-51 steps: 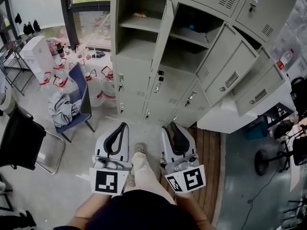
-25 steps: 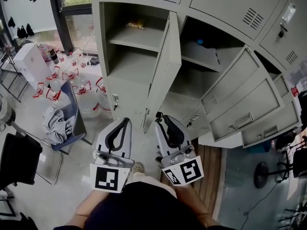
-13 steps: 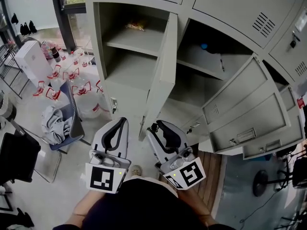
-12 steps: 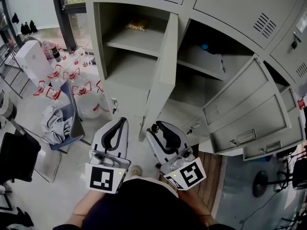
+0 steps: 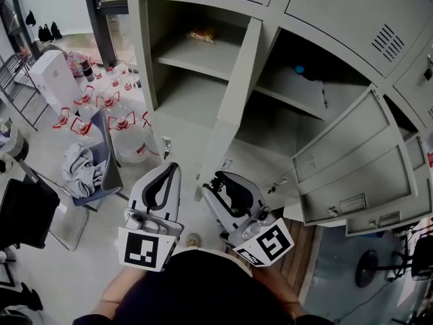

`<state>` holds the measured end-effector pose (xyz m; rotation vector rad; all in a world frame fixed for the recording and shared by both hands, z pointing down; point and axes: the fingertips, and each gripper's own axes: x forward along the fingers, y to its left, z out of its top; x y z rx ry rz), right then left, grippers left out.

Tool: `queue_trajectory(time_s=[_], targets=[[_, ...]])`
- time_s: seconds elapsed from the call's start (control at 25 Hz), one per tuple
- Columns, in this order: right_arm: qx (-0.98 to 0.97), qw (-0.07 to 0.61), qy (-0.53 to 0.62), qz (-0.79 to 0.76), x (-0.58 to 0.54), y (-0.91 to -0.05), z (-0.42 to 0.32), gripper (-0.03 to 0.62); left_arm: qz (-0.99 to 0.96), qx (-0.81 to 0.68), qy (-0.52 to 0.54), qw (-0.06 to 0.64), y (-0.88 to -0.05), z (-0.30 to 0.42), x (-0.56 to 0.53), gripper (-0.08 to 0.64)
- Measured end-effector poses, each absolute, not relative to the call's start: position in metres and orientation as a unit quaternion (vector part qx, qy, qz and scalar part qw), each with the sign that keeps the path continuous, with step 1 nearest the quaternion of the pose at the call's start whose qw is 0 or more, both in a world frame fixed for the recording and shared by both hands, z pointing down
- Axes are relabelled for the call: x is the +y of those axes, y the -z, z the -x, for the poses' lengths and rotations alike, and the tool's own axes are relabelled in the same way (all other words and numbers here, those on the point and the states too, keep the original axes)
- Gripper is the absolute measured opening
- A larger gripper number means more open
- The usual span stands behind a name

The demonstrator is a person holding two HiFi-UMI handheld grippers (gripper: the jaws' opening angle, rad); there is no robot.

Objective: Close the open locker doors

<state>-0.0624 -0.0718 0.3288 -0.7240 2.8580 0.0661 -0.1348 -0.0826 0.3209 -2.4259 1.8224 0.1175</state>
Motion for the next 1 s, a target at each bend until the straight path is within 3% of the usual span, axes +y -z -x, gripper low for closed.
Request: queue_trajectory(time_s=[1.0], targets=[[0.971,0.085,-0.012,0.224,-0.08,-0.329,0.1,0.114,0.763,0.643,-0.031,0.059,-0.323,0.169,-0.065,0.0]])
